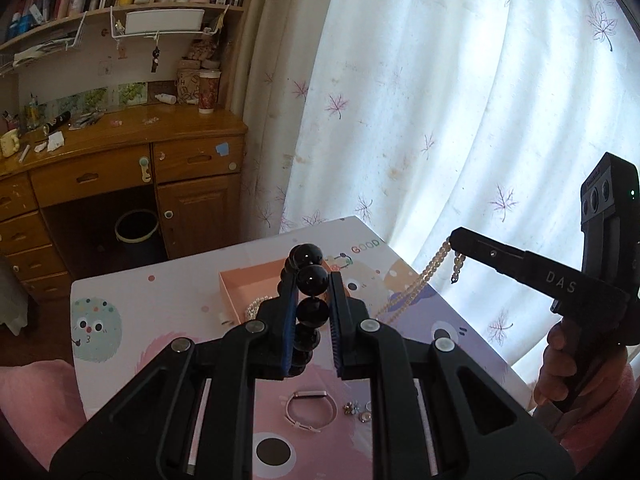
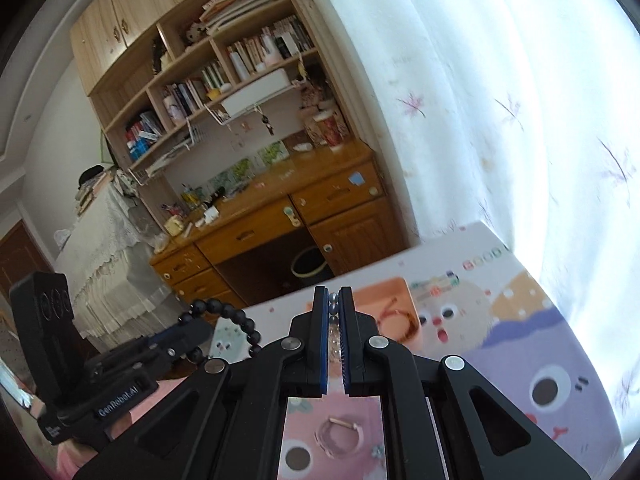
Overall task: Organize jewelry
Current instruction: 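Lift both pieces over the pink tray and open both tools to drop them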
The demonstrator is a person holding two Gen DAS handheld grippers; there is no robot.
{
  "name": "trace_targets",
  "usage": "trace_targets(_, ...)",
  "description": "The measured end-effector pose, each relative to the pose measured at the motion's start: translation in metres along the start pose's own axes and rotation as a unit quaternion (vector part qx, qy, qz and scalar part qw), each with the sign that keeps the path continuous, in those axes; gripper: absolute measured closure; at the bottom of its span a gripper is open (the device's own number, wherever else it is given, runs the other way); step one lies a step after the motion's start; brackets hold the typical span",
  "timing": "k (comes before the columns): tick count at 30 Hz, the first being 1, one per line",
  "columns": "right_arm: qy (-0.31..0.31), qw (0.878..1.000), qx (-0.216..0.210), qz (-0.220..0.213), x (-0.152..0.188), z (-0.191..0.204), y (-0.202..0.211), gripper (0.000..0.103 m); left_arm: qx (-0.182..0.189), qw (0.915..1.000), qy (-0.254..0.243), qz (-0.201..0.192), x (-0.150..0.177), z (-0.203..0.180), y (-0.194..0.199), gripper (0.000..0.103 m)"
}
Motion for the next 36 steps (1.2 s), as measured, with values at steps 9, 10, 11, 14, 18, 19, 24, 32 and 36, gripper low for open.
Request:
trace_targets(9,0.019,0.998,-0.055,0.009,-0.052,0.021,-0.053,0.098,-0.028,0.9995,0.012,-0.001,-0.016,-0.002,-0.047,0.091)
trace_targets(10,0.02,0.998,-0.061,0.016,-0.054,0.021,-0.06,0.098,-0.032,0.9993,0.018,0.002,-0.015,-0.001,-0.055,0.091)
trace_targets(11,0.02,0.997,-0.065,0.023,-0.056,0.02,-0.069,0.098,-0.033,0.9992,0.023,0.006,-0.013,0.0,-0.062,0.091)
trace_targets(14,0.017,0.996,-0.074,0.043,-0.054,0.011,-0.092,0.098,-0.043,0.9984,0.032,0.02,-0.003,0.003,-0.083,0.091)
trace_targets(18,0.016,0.994,-0.081,0.072,-0.045,-0.004,-0.12,0.098,-0.061,0.9965,0.044,0.036,0.012,0.007,-0.107,0.091)
trace_targets(19,0.012,0.993,-0.083,0.081,-0.045,-0.008,-0.127,0.098,-0.066,0.9959,0.047,0.039,0.015,0.007,-0.112,0.091)
trace_targets(24,-0.009,0.989,-0.076,0.123,-0.017,-0.03,-0.154,0.095,-0.096,0.9915,0.062,0.062,0.033,0.015,-0.137,0.089)
trace_targets(32,-0.03,0.989,-0.053,0.135,0.002,-0.066,-0.169,0.037,-0.129,0.9835,0.11,0.063,0.042,0.035,-0.137,0.047)
trace_targets(36,-0.004,0.99,-0.039,0.139,0.012,-0.077,-0.16,0.029,-0.152,0.9781,0.122,0.073,0.05,0.049,-0.124,0.043)
Point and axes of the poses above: each gripper's, at about its wrist camera, not at the fingertips, and y roughly against the way its jaws point, z to its left, x to its underside, the point moved 4 cm from there along -y, roughly the way its jaws point, and after that the axes turned 14 degrees about -z, right-handed, at the moved point
